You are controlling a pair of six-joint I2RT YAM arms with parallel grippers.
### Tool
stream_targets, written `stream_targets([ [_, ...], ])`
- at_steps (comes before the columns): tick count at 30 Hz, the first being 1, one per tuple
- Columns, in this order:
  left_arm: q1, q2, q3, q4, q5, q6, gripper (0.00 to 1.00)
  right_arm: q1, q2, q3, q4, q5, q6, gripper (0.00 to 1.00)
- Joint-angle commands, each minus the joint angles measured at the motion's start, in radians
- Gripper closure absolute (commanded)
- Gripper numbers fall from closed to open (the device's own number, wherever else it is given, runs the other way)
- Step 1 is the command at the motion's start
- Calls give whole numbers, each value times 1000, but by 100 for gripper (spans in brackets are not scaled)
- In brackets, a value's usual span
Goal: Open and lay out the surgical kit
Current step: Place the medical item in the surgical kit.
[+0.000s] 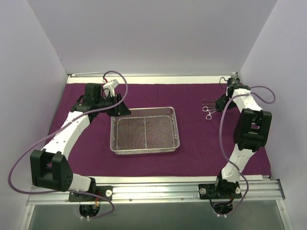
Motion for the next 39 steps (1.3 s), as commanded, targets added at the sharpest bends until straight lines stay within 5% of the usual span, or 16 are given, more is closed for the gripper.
stream_targets([
  [1, 9, 11, 30, 24, 21, 11, 55, -18, 28, -4, -19, 47, -2, 100],
  [25, 12, 62, 70, 13, 29, 8, 55, -49, 160, 6, 31, -28, 38, 100],
  [39, 19, 67, 68, 13, 32, 6, 55, -49, 189, 12, -7, -5, 29, 77],
])
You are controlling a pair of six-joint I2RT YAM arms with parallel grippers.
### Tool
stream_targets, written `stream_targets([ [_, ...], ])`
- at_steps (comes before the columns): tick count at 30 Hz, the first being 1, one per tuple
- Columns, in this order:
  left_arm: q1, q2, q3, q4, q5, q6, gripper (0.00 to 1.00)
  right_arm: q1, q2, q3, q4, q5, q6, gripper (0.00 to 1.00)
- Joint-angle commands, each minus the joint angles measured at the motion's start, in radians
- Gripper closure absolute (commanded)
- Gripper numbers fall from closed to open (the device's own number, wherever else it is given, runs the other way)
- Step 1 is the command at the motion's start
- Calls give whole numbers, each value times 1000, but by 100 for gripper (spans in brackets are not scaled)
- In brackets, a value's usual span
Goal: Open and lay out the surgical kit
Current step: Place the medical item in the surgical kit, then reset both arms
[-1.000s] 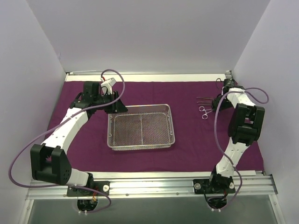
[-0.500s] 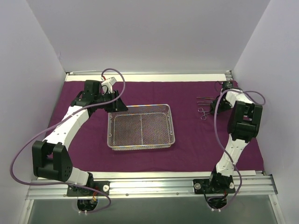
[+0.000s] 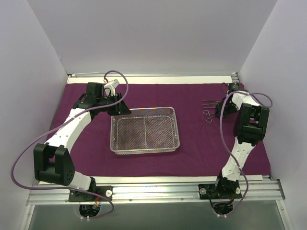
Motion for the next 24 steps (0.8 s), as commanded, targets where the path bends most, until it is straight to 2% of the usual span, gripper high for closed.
stream_targets([
  [1, 8, 2, 45, 14, 28, 7, 55, -2, 33, 3, -56, 33, 11, 75],
  [5, 8, 2, 46, 14, 29, 8, 55, -1, 25, -3, -59, 33, 10, 68],
  [16, 9, 2, 72, -6, 21, 11, 55, 4, -99, 34, -116, 74, -18, 67],
  [20, 11, -1, 82, -26, 11, 0, 54, 17, -184, 61, -151, 102, -79, 65],
  [24, 14, -27, 69, -52, -26, -26, 53, 94, -297, 78, -145, 162, -270, 54],
])
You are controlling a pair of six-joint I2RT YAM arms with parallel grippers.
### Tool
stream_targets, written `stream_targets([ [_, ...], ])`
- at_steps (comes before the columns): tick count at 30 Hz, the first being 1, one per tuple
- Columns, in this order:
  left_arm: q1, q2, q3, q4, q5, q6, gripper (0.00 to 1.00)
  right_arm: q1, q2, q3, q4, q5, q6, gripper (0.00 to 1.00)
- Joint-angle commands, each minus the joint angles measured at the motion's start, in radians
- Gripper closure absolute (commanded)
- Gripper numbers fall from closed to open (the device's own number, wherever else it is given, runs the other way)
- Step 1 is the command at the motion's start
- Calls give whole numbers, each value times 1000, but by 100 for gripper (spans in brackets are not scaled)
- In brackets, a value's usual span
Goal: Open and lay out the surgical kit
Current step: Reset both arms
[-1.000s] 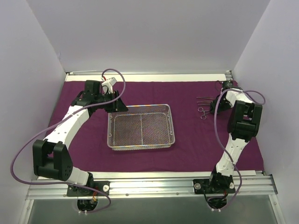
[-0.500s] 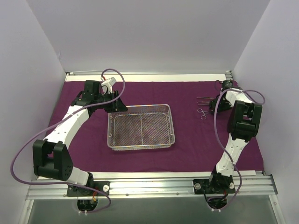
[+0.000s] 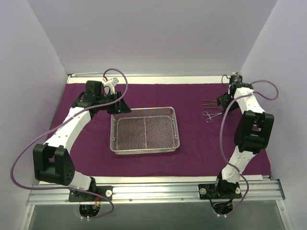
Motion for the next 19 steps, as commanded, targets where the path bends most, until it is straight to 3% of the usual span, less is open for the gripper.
stream_targets([
  [1, 13, -38, 21, -32, -26, -26, 52, 111, -154, 58, -50, 102, -183, 50],
  [6, 21, -92, -16, -84, -68, -48, 51, 238, -317, -61, 2, 154, -270, 35],
  [7, 29, -119, -24, -94, -72, -54, 37, 245, -348, -129, 23, 116, -287, 5],
  [8, 32, -133, -46, -94, -75, -66, 29, 256, -375, -160, 63, 93, -296, 0],
  [10, 42, -179, -70, -97, -80, -77, 18, 270, -455, -241, 96, 31, -326, 0],
  [12, 49, -219, -99, -101, -94, -86, 17, 293, -524, -284, 132, 10, -341, 0],
  [14, 55, -245, -119, -109, -103, -101, 6, 302, -569, -342, 171, -32, -353, 0],
  [19, 78, -392, -266, -7, -98, -193, 6, 314, -748, -542, 346, -187, -347, 0],
])
